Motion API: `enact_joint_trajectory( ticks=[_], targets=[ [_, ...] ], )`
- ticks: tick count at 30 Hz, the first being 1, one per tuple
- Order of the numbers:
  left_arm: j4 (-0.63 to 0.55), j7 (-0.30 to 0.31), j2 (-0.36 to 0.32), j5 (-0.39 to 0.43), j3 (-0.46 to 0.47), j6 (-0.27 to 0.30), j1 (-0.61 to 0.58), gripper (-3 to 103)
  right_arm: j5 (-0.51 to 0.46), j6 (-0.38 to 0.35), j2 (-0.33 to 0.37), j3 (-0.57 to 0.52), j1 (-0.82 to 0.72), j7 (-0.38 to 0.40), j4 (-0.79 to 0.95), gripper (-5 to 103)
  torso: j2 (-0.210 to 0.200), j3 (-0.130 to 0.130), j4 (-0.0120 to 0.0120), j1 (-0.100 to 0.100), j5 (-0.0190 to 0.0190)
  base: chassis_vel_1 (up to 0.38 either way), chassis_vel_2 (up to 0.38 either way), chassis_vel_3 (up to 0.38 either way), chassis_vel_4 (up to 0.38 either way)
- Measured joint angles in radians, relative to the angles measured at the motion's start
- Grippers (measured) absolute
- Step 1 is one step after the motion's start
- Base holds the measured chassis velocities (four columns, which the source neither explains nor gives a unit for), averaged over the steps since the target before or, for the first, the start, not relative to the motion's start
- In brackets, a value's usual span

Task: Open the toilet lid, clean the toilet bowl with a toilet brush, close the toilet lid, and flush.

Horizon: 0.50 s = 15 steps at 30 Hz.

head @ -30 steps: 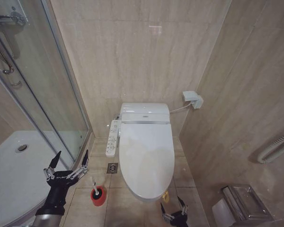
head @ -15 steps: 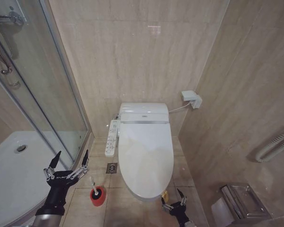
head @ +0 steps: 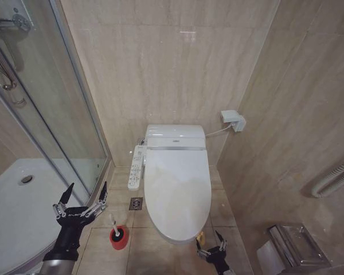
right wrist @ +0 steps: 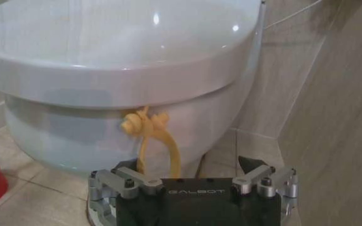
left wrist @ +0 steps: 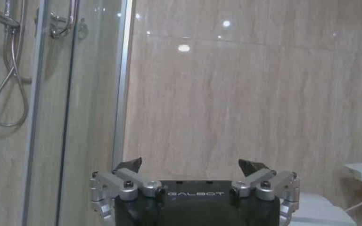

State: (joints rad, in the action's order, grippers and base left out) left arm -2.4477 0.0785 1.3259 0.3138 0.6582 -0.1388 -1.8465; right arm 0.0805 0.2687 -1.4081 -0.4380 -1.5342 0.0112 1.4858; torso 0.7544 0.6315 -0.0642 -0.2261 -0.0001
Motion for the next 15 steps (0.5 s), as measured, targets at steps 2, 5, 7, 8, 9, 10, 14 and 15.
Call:
enact_joint_trajectory(
  ticks=[2,5,7,8,9,10,14,15],
  targets=[
    [0.000,0.000,0.000,0.000,0.000,0.000,0.000,100,0.001,0.008,0.002,-0.003,0.005,-0.002,-0.008,102,0.000,0.000,0.0000,0.000,-0.0001,0.000,0.000,0.000,0.000],
    [0.000,0.000,0.000,0.000,0.000,0.000,0.000,100,0.002,0.013,0.002,-0.004,0.005,-0.006,-0.011,102,0.000,0.000,0.0000,0.000,0.0000,0.000,0.000,0.000,0.000],
    [0.000,0.000,0.000,0.000,0.000,0.000,0.000,100,0.002,0.017,0.002,-0.005,0.004,-0.009,-0.013,102,0.000,0.000,0.0001,0.000,0.0000,0.000,0.000,0.000,0.000],
    [0.000,0.000,0.000,0.000,0.000,0.000,0.000,100,0.002,0.019,0.001,-0.006,0.004,-0.010,-0.013,79,0.000,0.000,0.0001,0.000,0.0000,0.000,0.000,0.000,0.000],
    [0.000,0.000,0.000,0.000,0.000,0.000,0.000,100,0.002,0.019,0.001,-0.006,0.004,-0.010,-0.013,79,0.000,0.000,0.0001,0.000,0.0000,0.000,0.000,0.000,0.000],
    [0.000,0.000,0.000,0.000,0.000,0.000,0.000,100,0.002,0.022,0.001,-0.006,0.003,-0.012,-0.013,79,0.000,0.000,0.0003,0.000,0.0000,0.000,0.000,0.000,0.000],
    [0.000,0.000,0.000,0.000,0.000,0.000,0.000,100,0.001,0.028,0.000,-0.008,0.001,-0.014,-0.013,79,0.000,0.000,0.0005,0.000,0.0002,0.000,0.000,0.000,0.000],
    [0.000,0.000,0.000,0.000,0.000,0.000,0.000,100,0.001,0.029,0.000,-0.009,-0.001,-0.014,-0.012,51,0.000,0.000,0.0005,0.000,0.0001,0.000,0.000,0.000,0.000]
  ],
)
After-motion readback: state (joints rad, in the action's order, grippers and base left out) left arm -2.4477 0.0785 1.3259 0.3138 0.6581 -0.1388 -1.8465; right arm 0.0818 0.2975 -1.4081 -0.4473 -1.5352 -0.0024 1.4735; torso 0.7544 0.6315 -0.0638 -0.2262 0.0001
